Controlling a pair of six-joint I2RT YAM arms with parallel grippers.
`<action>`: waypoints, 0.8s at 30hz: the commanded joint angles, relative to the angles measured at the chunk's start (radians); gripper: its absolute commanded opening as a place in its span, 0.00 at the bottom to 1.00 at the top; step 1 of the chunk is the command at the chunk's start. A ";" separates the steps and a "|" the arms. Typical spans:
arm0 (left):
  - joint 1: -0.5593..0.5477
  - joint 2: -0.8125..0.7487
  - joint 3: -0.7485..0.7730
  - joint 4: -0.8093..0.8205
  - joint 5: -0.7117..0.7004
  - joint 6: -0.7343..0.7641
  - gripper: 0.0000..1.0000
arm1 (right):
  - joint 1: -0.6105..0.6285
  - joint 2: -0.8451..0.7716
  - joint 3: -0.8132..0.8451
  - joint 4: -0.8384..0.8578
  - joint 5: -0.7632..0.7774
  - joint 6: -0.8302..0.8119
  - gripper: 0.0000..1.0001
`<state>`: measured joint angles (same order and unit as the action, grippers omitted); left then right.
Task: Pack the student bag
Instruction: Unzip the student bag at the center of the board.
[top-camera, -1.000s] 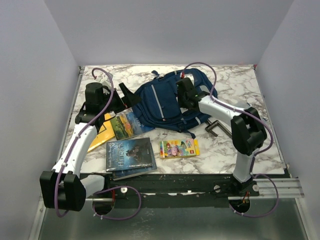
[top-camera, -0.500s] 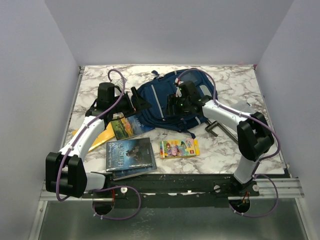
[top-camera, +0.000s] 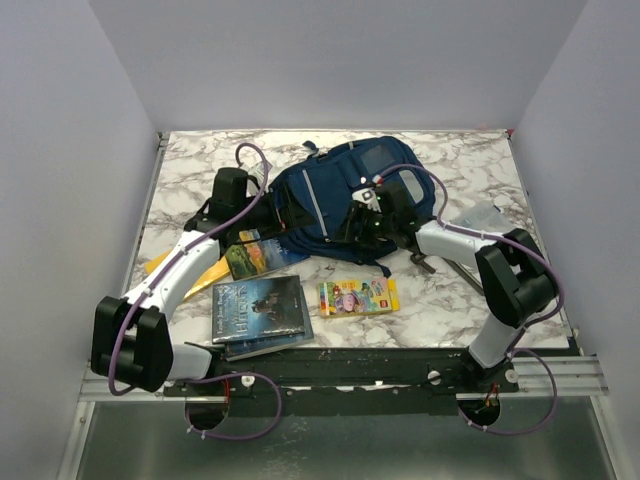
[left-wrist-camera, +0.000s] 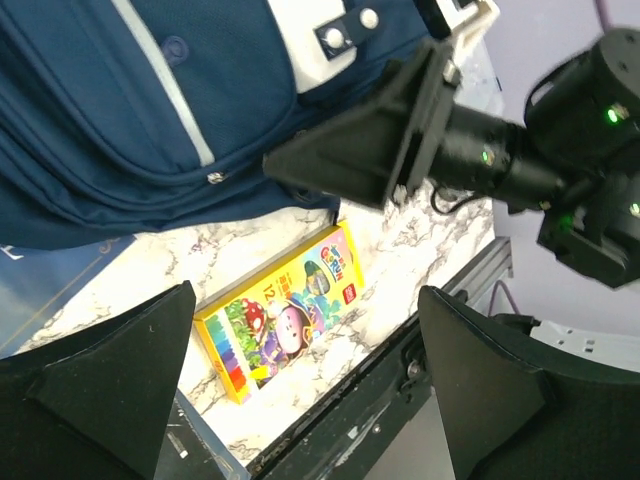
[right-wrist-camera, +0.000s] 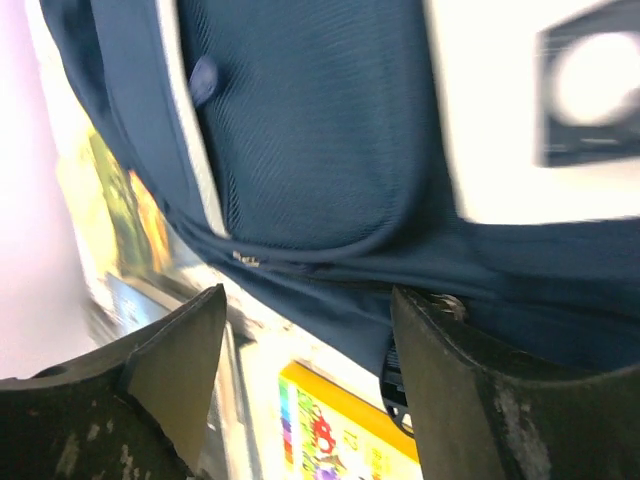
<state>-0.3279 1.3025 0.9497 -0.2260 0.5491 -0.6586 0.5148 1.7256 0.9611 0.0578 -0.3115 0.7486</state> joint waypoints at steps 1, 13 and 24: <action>-0.102 -0.134 -0.061 0.031 -0.253 0.020 0.92 | -0.038 -0.014 -0.033 0.174 0.020 0.308 0.68; -0.265 -0.237 -0.133 0.007 -0.487 0.119 0.83 | -0.063 0.066 0.005 0.100 0.094 0.520 0.42; -0.338 -0.198 -0.132 0.017 -0.540 0.123 0.79 | -0.072 0.126 0.004 0.118 0.181 0.643 0.43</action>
<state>-0.6510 1.0981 0.8223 -0.2188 0.0662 -0.5507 0.4561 1.8015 0.9581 0.1787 -0.1917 1.3193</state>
